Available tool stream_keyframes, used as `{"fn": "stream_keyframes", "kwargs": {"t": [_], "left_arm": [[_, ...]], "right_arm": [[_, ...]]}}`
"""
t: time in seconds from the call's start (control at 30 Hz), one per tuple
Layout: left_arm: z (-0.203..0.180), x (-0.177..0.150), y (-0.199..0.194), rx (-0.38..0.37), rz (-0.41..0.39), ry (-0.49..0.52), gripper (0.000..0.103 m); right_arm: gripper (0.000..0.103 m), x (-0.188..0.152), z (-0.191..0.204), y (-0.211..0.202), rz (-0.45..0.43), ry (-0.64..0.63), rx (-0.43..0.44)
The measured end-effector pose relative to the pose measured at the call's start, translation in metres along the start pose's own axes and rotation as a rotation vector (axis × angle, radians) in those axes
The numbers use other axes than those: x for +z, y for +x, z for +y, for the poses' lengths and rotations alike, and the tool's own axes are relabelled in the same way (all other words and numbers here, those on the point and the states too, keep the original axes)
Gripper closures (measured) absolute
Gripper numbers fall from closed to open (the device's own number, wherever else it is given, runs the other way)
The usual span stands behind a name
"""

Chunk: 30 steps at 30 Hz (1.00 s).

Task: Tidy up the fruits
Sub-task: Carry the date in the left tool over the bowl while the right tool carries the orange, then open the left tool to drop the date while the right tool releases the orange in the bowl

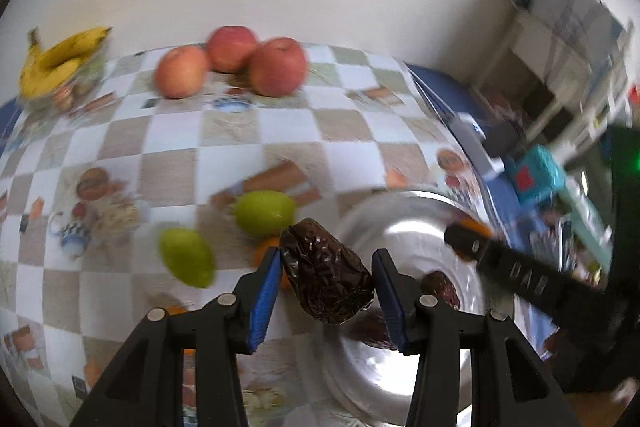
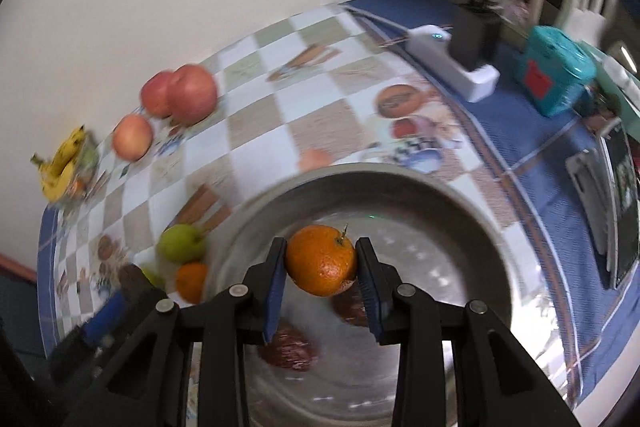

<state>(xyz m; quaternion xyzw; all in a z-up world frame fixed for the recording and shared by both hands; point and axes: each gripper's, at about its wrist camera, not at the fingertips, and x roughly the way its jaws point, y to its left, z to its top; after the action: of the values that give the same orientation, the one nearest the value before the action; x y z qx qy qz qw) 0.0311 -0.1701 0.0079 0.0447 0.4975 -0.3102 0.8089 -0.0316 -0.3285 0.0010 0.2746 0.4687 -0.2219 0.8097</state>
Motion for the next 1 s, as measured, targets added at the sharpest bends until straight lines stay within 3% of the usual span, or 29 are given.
{"fn": "stream_keyframes", "kwargs": {"t": [0.17,0.43,1.0], "left_arm": [[-0.03,-0.007,0.014,-0.021,0.0,0.098,0.054],[-0.05,-0.018,0.048,0.006,0.03,0.165,0.054],[-0.042,-0.022,0.08,-0.008,0.109,0.123,0.054]], "right_arm": [[0.067,0.003,-0.018,-0.002,-0.005,0.026,-0.021],[0.067,0.0,-0.033,0.024,0.015,0.056,-0.022],[0.067,-0.007,-0.043,0.05,0.059,0.072,-0.046]]}}
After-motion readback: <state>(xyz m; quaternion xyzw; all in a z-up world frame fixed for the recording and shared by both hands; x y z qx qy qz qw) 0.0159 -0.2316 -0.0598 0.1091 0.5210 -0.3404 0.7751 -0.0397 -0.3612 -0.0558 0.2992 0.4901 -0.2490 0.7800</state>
